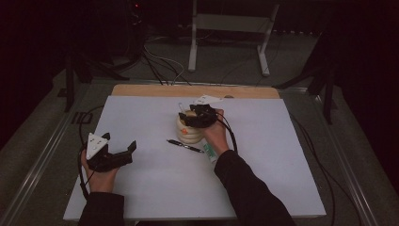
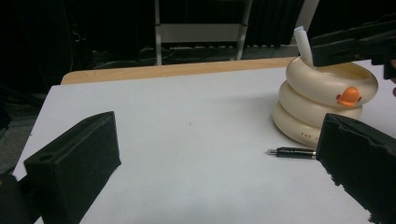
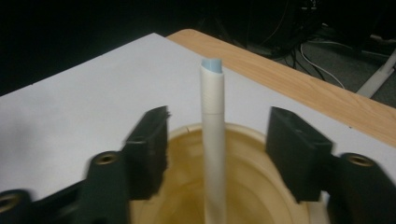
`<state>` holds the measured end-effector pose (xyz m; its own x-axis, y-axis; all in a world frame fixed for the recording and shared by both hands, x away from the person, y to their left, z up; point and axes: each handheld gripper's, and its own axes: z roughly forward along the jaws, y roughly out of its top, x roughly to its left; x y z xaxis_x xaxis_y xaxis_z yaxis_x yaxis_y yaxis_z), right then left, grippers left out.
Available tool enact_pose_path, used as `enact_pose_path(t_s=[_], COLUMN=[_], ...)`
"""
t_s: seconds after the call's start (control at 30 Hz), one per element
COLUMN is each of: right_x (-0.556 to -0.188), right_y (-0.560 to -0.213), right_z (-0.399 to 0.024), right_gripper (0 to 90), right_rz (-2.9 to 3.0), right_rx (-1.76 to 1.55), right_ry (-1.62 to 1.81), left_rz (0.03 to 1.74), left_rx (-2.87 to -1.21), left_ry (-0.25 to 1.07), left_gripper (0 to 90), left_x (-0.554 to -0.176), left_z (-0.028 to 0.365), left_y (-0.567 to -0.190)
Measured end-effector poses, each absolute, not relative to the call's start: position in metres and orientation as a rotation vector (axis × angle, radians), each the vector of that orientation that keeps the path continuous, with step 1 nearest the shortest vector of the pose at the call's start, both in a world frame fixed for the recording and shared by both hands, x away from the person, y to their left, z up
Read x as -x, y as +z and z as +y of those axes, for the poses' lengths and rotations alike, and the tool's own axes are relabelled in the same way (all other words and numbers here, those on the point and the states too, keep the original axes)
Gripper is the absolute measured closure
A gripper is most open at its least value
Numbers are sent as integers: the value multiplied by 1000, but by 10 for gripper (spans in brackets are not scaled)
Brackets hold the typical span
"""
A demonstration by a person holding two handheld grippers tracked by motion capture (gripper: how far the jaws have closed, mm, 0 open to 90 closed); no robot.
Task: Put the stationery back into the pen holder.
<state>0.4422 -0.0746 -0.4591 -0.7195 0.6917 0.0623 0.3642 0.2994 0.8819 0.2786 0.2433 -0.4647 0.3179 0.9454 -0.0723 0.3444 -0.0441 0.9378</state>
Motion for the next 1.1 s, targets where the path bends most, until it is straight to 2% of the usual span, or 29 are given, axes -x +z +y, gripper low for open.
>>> enact_pose_path(t_s=[0.63,0.83,1.1], right_x=[-435,-435,-432], right_y=[-443,-436,-431], right_z=[-83,-89,-94], right_gripper=[42,0,0], right_rz=[2202,2216,2240], right_rx=[-1033,-1073,-1089], right_ry=[1406,1394,1325], left_rz=[1214,1200,1210], left_rx=[-1577,-1607,-1570], left_ry=[747,725,737], left_gripper=[1,9,8], left_x=[-278,-278,-276], left_z=[247,246,250], left_y=[-464,-463,-461])
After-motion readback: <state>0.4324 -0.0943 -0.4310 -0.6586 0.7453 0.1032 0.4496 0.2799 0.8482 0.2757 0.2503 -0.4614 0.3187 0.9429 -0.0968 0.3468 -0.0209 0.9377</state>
